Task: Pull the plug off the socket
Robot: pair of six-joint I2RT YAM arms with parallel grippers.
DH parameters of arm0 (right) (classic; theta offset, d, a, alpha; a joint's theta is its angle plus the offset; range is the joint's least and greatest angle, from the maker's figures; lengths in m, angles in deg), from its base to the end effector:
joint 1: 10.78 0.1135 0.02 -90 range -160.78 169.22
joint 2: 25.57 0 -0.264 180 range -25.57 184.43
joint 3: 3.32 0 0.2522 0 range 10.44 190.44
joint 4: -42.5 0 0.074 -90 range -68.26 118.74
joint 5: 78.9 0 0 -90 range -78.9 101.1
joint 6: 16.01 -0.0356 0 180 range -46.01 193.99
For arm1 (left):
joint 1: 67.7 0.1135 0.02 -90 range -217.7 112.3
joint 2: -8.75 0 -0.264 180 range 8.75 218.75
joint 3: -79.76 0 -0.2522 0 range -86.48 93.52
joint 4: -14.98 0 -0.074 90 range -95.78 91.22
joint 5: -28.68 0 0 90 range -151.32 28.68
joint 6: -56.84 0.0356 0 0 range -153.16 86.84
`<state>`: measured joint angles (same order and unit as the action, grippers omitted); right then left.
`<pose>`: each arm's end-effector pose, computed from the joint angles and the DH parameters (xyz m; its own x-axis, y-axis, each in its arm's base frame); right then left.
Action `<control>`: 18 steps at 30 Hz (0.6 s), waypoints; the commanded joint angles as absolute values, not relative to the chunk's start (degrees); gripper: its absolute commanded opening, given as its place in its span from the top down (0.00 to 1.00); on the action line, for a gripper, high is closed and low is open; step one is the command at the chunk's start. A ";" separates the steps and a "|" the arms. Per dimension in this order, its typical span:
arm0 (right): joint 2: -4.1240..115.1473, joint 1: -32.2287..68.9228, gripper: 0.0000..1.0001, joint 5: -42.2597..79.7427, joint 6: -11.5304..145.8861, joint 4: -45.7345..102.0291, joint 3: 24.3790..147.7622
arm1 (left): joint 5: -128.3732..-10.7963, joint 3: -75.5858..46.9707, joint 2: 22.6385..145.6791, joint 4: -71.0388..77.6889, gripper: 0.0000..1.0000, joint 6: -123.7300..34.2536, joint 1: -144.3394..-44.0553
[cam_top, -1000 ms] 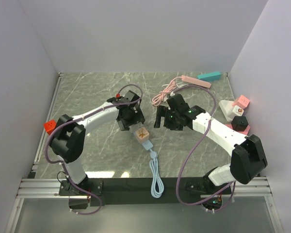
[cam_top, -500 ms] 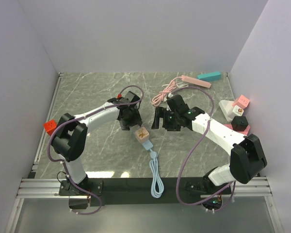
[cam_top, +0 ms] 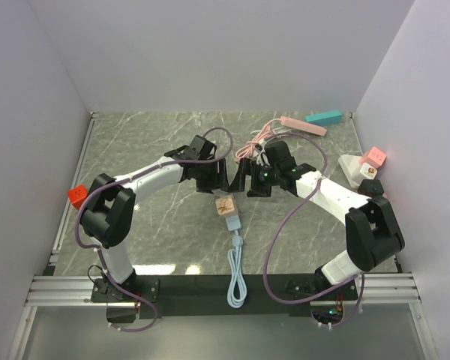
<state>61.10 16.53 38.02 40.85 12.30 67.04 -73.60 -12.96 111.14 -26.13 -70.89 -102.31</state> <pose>0.2765 0.1609 0.2295 -0.9148 0.0762 -0.3967 -0.2220 0.7256 0.6513 0.3090 -0.2224 0.2152 -0.9402 -0.0776 -0.3316 0.0973 0.8718 -0.4801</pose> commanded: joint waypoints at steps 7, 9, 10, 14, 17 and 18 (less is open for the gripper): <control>58.72 15.24 0.07 37.74 40.95 19.59 60.63 | -92.95 -15.20 103.94 -7.75 0.99 -70.86 -95.39; 57.76 15.15 0.07 37.29 40.16 21.18 58.44 | -93.23 -14.15 104.29 -7.74 0.99 -70.86 -95.38; 57.49 15.06 0.07 37.20 39.81 23.27 57.64 | -95.49 -13.88 104.64 -7.31 0.99 -71.04 -95.38; 58.18 14.80 0.08 39.05 39.01 27.33 56.57 | -97.97 -14.14 105.52 -4.76 0.99 -72.79 -95.38; 58.54 14.53 0.09 39.58 39.71 28.65 56.67 | -97.71 -14.32 105.70 -4.49 0.99 -73.41 -95.38; 58.63 14.62 0.09 39.32 40.41 28.65 57.02 | -97.62 -14.23 105.87 -4.93 0.99 -73.41 -95.38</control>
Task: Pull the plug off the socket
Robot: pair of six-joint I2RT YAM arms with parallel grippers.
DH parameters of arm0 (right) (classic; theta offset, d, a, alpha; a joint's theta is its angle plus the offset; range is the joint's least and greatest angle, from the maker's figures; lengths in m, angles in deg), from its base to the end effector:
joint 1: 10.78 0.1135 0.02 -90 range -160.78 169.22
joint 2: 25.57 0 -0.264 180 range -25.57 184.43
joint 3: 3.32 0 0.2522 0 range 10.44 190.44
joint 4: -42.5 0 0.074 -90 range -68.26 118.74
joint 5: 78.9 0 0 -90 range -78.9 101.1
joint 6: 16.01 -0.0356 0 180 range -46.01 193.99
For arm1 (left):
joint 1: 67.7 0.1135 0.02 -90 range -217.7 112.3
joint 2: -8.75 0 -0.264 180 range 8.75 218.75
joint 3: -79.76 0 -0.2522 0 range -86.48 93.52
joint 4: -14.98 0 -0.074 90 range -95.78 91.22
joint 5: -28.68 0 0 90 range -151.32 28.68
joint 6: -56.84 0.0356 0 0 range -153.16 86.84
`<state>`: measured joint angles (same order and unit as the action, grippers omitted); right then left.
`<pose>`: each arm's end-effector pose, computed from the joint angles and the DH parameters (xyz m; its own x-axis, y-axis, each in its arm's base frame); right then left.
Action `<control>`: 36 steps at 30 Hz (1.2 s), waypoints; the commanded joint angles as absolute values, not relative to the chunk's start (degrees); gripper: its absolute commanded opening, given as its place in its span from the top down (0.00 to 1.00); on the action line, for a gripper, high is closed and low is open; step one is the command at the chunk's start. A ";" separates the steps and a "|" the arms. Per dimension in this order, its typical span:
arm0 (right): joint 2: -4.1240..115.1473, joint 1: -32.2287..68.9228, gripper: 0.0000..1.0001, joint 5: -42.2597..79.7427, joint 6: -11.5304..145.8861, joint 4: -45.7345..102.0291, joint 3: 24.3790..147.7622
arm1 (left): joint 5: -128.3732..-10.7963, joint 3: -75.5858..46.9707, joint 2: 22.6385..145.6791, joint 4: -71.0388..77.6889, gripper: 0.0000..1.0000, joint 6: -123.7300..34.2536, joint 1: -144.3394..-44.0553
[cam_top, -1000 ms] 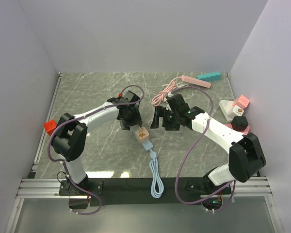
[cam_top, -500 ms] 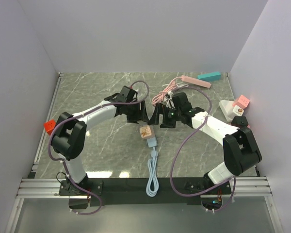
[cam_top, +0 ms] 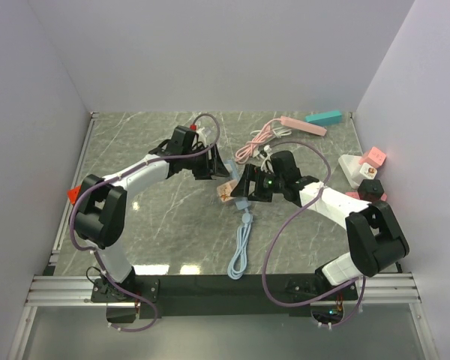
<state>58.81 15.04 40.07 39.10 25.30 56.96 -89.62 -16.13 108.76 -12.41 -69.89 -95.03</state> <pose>0.2656 0.1476 0.2039 -0.8926 0.1240 -0.4334 -0.2414 0.6804 0.6919 0.3344 -0.1918 0.2322 -0.9133 -0.1207 -0.3890 0.2054 0.6882 -0.6959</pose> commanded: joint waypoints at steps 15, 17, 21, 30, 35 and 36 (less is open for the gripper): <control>61.00 16.37 0.00 33.34 60.63 17.76 65.54 | -99.03 -15.20 106.84 -3.61 0.99 -73.32 -95.38; 61.96 17.69 0.00 30.81 63.51 17.76 65.98 | -99.56 -15.11 107.01 -3.35 0.99 -73.50 -95.38; 61.27 19.37 0.00 24.99 66.25 19.51 65.81 | -100.61 -15.11 107.10 -3.26 0.99 -73.41 -95.47; 67.85 19.37 0.00 28.41 66.09 22.76 69.93 | -102.98 -16.43 106.66 -1.07 0.99 -74.99 -95.56; 71.10 19.19 0.00 32.28 64.06 26.02 71.78 | -104.83 -16.69 105.35 0.51 0.99 -75.96 -95.65; 71.81 19.02 0.00 32.54 64.06 25.58 72.39 | -105.35 -16.69 105.26 0.69 0.99 -76.05 -95.73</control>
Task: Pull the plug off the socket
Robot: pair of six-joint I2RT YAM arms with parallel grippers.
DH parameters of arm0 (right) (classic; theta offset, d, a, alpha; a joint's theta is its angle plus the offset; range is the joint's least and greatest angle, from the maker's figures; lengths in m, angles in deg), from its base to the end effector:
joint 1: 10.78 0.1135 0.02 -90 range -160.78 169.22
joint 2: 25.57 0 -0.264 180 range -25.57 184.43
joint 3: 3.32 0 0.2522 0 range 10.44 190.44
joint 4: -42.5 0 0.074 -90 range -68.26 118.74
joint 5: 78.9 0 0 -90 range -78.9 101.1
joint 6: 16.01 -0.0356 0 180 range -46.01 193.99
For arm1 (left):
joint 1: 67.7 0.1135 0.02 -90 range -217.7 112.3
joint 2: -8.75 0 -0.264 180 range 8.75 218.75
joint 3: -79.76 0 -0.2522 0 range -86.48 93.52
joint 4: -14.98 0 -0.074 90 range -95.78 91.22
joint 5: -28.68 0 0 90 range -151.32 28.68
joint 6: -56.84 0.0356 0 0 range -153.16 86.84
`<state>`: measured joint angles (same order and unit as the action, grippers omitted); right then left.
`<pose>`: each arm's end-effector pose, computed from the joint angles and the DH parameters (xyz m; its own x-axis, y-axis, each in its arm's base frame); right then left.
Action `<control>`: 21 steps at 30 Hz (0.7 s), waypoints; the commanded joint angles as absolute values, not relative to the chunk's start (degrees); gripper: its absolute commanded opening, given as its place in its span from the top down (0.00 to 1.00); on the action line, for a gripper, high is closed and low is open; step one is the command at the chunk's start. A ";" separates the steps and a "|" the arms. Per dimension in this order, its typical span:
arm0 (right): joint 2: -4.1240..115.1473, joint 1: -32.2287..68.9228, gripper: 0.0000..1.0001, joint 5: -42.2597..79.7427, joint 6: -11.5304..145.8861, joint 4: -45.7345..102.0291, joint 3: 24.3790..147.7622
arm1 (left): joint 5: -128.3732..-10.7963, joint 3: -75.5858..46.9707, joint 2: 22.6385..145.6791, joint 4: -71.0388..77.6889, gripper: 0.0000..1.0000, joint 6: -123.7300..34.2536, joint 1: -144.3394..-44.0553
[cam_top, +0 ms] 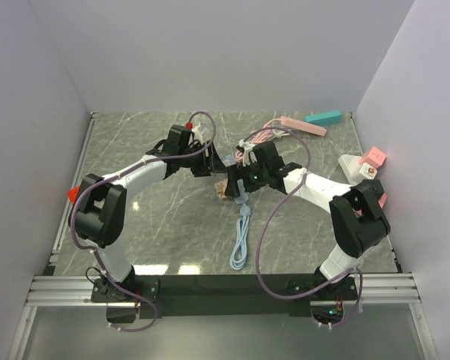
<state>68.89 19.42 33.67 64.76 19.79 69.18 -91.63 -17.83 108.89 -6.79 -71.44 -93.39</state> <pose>0.2960 0.1881 0.2073 -0.7121 -0.2431 -0.6587 -0.5939 0.7089 0.3804 0.3414 -0.1842 0.2300 -0.8992 -0.1609 -0.4068 0.2142 0.6490 -0.7300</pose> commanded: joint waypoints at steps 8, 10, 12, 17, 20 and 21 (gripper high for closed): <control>75.06 17.88 0.03 31.50 61.34 26.02 74.77 | -98.96 -16.43 103.51 -3.68 0.99 -75.09 -95.74; 76.64 17.26 0.05 30.27 58.81 24.96 75.47 | -90.30 -15.03 102.97 -9.13 0.99 -74.64 -95.74; 77.52 16.38 0.05 32.09 57.56 25.14 75.30 | -86.65 -15.46 101.22 -10.21 0.99 -74.99 -95.82; 83.32 15.85 0.09 33.95 54.22 19.87 79.60 | -75.67 -11.61 101.03 -20.29 0.99 -72.37 -98.89; 84.20 15.85 0.09 33.69 52.46 20.48 79.52 | -77.05 -11.76 101.65 -21.11 0.99 -74.01 -100.13; 84.47 15.59 0.09 34.30 52.29 20.92 79.61 | -80.01 -12.81 101.31 -19.62 0.99 -74.81 -100.22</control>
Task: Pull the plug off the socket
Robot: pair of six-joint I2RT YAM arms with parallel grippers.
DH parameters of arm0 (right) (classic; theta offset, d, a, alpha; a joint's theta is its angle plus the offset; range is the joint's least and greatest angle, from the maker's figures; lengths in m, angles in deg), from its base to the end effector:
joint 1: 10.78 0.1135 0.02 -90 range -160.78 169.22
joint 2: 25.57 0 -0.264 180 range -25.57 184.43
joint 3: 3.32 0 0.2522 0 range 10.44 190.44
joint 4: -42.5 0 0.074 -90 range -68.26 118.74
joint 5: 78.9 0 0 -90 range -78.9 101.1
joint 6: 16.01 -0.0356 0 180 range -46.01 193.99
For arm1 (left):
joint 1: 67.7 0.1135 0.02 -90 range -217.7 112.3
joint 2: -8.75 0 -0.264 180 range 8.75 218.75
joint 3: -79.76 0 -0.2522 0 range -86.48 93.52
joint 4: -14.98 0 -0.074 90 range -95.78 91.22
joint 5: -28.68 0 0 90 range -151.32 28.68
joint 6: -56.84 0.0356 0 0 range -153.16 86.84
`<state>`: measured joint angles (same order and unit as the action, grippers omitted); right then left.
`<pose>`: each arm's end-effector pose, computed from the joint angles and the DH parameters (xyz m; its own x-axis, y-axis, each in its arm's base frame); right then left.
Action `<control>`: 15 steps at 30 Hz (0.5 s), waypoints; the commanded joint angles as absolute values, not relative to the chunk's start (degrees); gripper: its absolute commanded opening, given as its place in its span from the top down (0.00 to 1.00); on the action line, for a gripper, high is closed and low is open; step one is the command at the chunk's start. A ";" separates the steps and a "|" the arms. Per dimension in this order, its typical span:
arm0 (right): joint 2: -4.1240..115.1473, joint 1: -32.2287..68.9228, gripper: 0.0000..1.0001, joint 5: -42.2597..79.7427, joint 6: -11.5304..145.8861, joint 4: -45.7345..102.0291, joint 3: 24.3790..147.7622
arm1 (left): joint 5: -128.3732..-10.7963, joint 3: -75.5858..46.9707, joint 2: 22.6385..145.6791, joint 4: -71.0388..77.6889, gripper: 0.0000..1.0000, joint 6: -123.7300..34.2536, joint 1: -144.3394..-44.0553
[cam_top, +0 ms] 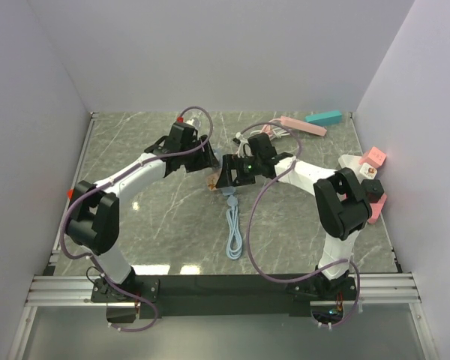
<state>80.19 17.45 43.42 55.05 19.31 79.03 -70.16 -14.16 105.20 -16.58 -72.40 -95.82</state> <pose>0.3387 0.2034 0.1917 -0.8403 -0.1398 -0.5238 -0.4764 0.6514 0.5904 0.3317 -0.1834 0.2575 -0.8148 -0.2733 -0.5112 0.0660 0.8325 -0.5501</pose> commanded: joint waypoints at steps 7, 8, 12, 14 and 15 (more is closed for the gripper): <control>81.33 14.89 0.10 44.92 52.89 25.65 76.73 | -82.51 -21.18 99.97 -11.69 0.99 -78.16 -100.04; 80.09 14.97 0.10 46.94 53.33 26.62 75.84 | -82.94 -20.91 100.68 -12.39 0.99 -76.77 -99.95; 75.77 14.36 0.11 50.64 56.50 28.31 73.54 | -85.31 -19.33 102.70 -12.93 0.99 -73.86 -99.78; 75.16 13.48 0.12 52.14 58.43 27.43 75.03 | -86.45 -17.58 103.76 -13.54 0.99 -72.28 -99.69; 75.15 13.04 0.12 55.10 58.96 26.38 75.73 | -86.98 -17.05 104.11 -13.81 0.99 -71.75 -99.43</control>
